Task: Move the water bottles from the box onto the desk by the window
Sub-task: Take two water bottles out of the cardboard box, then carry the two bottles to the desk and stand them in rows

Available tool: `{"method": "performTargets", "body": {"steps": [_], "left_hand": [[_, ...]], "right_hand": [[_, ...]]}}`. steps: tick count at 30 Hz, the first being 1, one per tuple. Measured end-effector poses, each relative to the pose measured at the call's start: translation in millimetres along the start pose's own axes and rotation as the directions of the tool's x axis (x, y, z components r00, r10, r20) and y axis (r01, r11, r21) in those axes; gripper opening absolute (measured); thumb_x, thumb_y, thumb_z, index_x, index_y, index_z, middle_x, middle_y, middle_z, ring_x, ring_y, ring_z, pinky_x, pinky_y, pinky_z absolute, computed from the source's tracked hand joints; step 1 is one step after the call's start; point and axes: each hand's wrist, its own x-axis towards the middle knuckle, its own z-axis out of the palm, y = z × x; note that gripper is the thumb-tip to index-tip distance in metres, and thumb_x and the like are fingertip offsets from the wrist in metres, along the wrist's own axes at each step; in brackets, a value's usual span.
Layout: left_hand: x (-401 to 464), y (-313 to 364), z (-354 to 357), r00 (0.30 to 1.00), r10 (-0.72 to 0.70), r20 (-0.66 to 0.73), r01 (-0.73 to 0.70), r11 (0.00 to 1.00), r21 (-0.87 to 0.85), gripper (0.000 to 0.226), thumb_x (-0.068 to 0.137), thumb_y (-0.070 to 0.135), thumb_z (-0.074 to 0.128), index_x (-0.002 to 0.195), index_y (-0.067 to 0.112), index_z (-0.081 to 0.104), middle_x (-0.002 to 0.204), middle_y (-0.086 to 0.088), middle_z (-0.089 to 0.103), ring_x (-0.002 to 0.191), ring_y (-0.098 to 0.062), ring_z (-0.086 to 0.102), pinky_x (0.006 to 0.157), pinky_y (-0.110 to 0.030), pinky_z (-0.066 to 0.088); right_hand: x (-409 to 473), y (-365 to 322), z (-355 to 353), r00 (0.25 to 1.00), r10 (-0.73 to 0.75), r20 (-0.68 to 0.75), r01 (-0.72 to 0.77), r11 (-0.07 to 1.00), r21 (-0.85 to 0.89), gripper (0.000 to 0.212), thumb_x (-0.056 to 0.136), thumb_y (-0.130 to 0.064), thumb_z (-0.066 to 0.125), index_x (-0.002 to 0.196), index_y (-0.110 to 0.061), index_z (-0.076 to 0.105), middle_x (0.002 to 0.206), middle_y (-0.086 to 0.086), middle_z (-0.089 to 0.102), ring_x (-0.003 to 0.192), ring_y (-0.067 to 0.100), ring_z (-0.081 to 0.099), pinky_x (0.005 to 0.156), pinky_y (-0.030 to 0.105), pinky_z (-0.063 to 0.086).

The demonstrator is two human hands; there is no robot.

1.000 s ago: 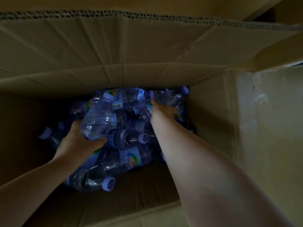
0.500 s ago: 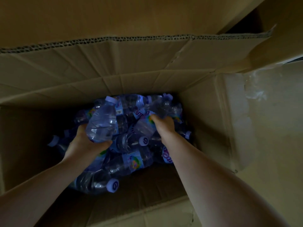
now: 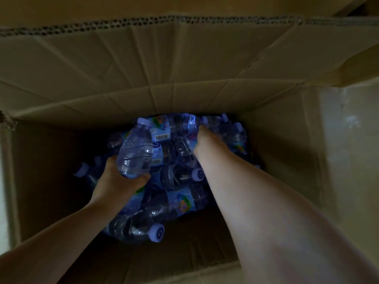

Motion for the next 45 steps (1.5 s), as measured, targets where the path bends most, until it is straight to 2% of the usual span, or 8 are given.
{"method": "performTargets", "body": {"steps": [11, 13, 17, 24, 27, 33, 40, 45], "left_hand": [[-13.1, 4.0, -15.3, 0.999, -0.009, 0.05, 0.007, 0.999, 0.034, 0.062, 0.065, 0.038, 0.083, 0.117, 0.026, 0.052, 0.095, 0.007, 0.068, 0.087, -0.013, 0.067, 0.08, -0.036, 0.055], [-22.8, 8.8, -23.3, 0.997, -0.027, 0.065, 0.023, 0.998, 0.057, 0.071, 0.053, 0.052, 0.08, 0.114, 0.029, 0.054, 0.093, 0.007, 0.07, 0.084, -0.014, 0.069, 0.078, -0.039, 0.057], [-27.7, 6.8, -38.0, 0.995, -0.025, 0.093, 0.017, 0.997, 0.082, 0.076, 0.043, 0.064, 0.08, 0.109, 0.034, 0.058, 0.093, 0.006, 0.072, 0.083, -0.017, 0.071, 0.077, -0.044, 0.059], [-80.2, 42.2, -70.4, 0.999, 0.02, 0.038, -0.022, 0.998, 0.051, 0.074, 0.04, 0.058, 0.078, 0.103, 0.023, 0.061, 0.087, 0.0, 0.072, 0.081, -0.021, 0.07, 0.078, -0.046, 0.058], [-109.6, 57.3, -85.4, 1.0, -0.016, -0.015, 0.016, 0.999, 0.039, 0.073, 0.039, 0.058, 0.074, 0.102, 0.024, 0.058, 0.087, 0.0, 0.07, 0.078, -0.021, 0.069, 0.075, -0.043, 0.058], [-181.2, 72.0, -127.1, 0.989, -0.029, -0.144, 0.004, 0.985, -0.174, 0.059, 0.053, 0.031, 0.082, 0.102, 0.015, 0.053, 0.091, -0.005, 0.065, 0.087, -0.028, 0.065, 0.078, -0.039, 0.053], [-297.0, 82.7, -211.0, 0.917, -0.14, -0.375, -0.056, 0.882, -0.467, 0.036, 0.077, 0.016, 0.074, 0.094, 0.011, 0.043, 0.085, -0.006, 0.056, 0.067, -0.016, 0.052, 0.051, -0.024, 0.04], [-368.2, 71.8, -283.8, 0.85, -0.213, -0.482, -0.126, 0.806, -0.578, 0.051, 0.072, 0.026, 0.078, 0.102, 0.01, 0.04, 0.1, -0.009, 0.061, 0.088, -0.028, 0.059, 0.077, -0.035, 0.048]], "right_hand": [[-41.7, 16.8, -9.9, 0.987, 0.16, -0.013, -0.138, 0.884, 0.447, 0.127, 0.036, -0.055, 0.084, 0.145, -0.016, 0.032, 0.136, 0.011, 0.052, 0.113, 0.035, 0.059, 0.091, 0.053, 0.052], [-65.9, 19.4, -18.8, 0.995, 0.078, 0.059, -0.095, 0.909, 0.405, 0.112, 0.051, -0.051, 0.087, 0.143, -0.016, 0.034, 0.132, 0.01, 0.055, 0.109, 0.031, 0.061, 0.091, 0.049, 0.054], [-94.2, 35.1, -26.6, 0.985, -0.075, 0.155, 0.024, 0.952, 0.305, 0.123, 0.031, -0.064, 0.087, 0.137, -0.018, 0.045, 0.125, 0.006, 0.063, 0.107, 0.026, 0.065, 0.092, 0.047, 0.054], [-207.3, 32.8, -55.1, 0.943, -0.224, 0.246, 0.181, 0.966, 0.186, 0.076, 0.063, -0.038, 0.084, 0.123, -0.019, 0.041, 0.112, 0.002, 0.065, 0.102, 0.02, 0.065, 0.092, 0.042, 0.053], [-245.5, 32.5, -59.1, 0.926, -0.265, 0.269, 0.239, 0.963, 0.127, 0.059, 0.077, -0.029, 0.078, 0.118, -0.02, 0.038, 0.103, -0.001, 0.063, 0.093, 0.013, 0.063, 0.074, 0.029, 0.051], [-329.0, 16.3, -59.2, 0.878, -0.401, 0.262, 0.43, 0.901, -0.062, 0.055, 0.075, -0.032, 0.076, 0.114, -0.018, 0.04, 0.104, 0.0, 0.063, 0.088, 0.014, 0.063, 0.067, 0.025, 0.046], [-460.7, -12.2, -49.4, 0.697, -0.621, 0.359, 0.705, 0.685, -0.183, 0.057, 0.074, -0.031, 0.078, 0.114, -0.018, 0.04, 0.117, 0.001, 0.059, 0.104, 0.019, 0.061, 0.085, 0.028, 0.048], [-559.7, -12.3, -27.1, 0.523, -0.714, 0.465, 0.844, 0.508, -0.171, 0.054, 0.073, -0.028, 0.08, 0.11, -0.021, 0.04, 0.111, -0.001, 0.06, 0.1, 0.017, 0.06, 0.08, 0.022, 0.043]]}}
